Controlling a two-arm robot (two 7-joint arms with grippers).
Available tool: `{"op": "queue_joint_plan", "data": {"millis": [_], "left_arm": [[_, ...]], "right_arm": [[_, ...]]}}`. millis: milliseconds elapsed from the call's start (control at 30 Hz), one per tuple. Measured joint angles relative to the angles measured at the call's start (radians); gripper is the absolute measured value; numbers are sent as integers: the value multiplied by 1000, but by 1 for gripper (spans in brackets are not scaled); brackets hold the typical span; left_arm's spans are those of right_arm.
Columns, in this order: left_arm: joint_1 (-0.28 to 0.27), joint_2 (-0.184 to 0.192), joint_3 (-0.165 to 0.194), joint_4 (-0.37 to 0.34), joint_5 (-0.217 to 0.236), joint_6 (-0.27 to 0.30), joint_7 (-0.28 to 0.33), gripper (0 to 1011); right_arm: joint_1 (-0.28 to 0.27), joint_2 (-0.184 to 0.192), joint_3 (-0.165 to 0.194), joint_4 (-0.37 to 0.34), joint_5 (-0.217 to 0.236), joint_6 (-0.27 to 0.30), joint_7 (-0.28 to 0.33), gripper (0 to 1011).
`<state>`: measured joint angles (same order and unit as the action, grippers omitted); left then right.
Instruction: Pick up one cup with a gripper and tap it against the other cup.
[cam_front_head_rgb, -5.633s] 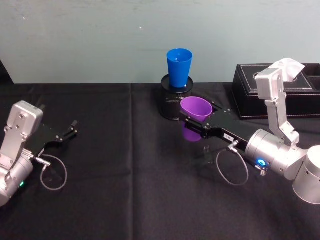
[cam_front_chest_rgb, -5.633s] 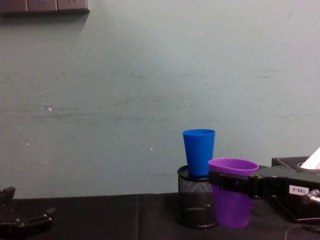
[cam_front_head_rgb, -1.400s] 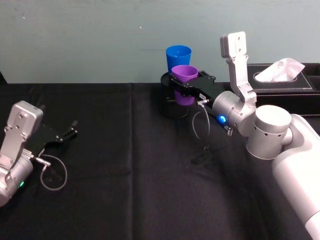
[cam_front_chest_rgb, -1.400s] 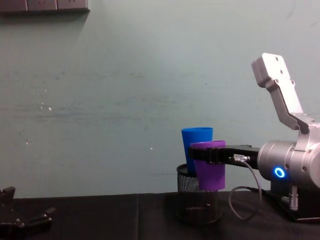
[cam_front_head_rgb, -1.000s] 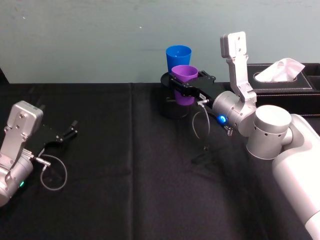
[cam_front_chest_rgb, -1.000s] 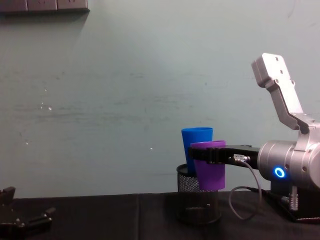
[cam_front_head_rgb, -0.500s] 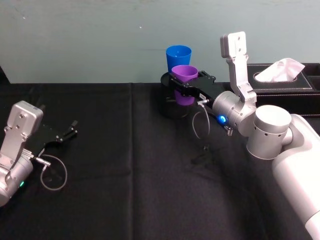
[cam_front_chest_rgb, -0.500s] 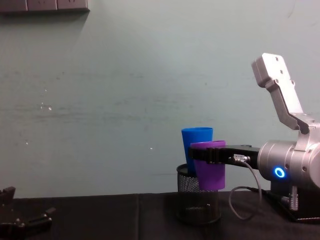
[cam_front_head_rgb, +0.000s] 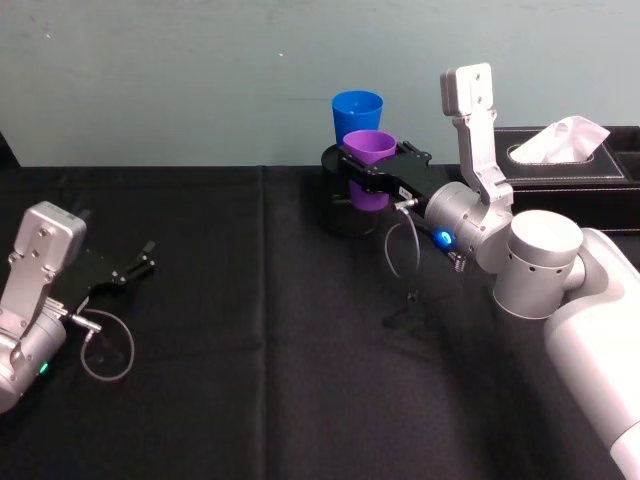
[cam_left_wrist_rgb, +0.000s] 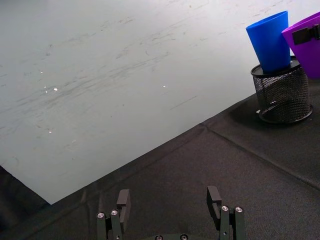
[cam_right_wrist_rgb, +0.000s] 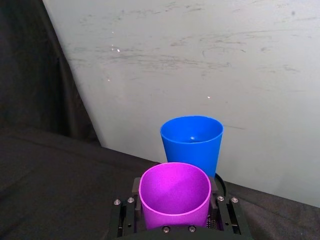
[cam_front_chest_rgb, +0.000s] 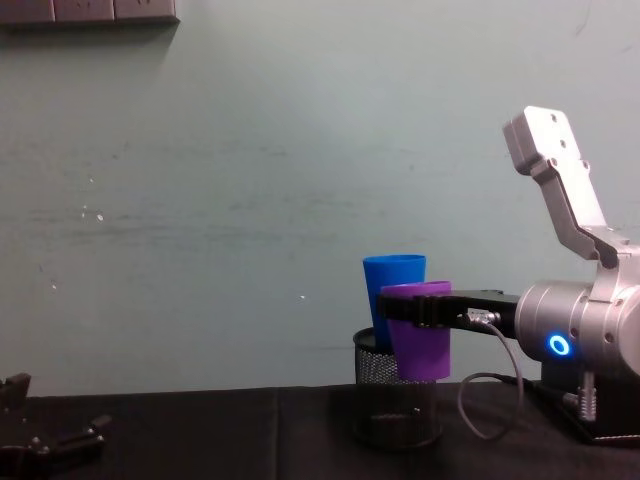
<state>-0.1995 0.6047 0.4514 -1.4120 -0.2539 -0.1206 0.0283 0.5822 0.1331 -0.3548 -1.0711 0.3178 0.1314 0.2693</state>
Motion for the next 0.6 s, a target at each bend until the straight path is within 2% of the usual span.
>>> {"op": "queue_joint_plan", "data": {"millis": [600], "left_arm": [[0,0,0,0,0,0,0,1000]], "right_arm": [[0,0,0,0,0,0,0,731]]}}
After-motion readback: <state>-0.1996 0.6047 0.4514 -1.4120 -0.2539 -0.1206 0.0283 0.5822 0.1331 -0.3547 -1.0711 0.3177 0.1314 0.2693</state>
